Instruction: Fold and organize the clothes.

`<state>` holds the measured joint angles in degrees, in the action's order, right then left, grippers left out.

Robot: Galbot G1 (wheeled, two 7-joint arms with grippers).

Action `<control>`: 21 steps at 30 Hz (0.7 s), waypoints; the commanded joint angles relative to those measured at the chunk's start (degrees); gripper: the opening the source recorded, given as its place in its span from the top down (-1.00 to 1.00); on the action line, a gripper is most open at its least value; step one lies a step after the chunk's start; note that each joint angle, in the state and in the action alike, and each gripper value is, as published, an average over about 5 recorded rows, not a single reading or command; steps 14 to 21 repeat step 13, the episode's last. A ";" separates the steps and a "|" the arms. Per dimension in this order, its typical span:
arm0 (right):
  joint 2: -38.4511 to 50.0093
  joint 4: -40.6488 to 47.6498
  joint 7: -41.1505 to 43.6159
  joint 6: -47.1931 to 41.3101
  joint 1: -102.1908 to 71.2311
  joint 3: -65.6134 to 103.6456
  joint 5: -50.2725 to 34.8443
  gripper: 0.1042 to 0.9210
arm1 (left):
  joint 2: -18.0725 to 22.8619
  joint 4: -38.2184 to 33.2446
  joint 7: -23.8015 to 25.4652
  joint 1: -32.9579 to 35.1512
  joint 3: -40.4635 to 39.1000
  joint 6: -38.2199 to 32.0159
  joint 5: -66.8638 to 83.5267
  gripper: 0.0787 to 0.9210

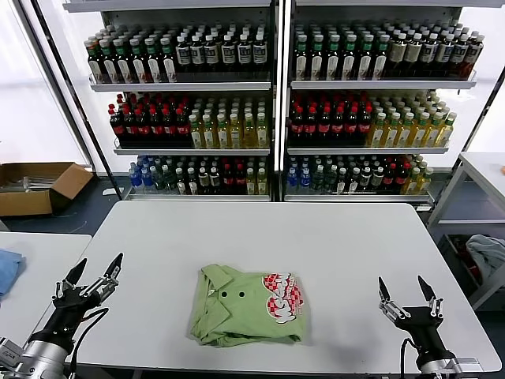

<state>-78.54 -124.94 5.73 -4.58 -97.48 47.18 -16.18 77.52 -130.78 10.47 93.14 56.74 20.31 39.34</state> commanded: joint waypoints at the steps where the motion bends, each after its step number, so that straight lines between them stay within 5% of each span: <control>1: -0.32 0.01 0.12 0.13 -0.32 0.63 0.01 -0.76 | 0.12 -0.02 0.21 0.16 0.15 -0.03 0.04 -0.77; 21: -0.36 -0.08 0.26 0.11 -0.38 1.36 0.09 -0.76 | 0.22 0.80 0.42 -0.07 0.29 -0.02 0.04 -0.77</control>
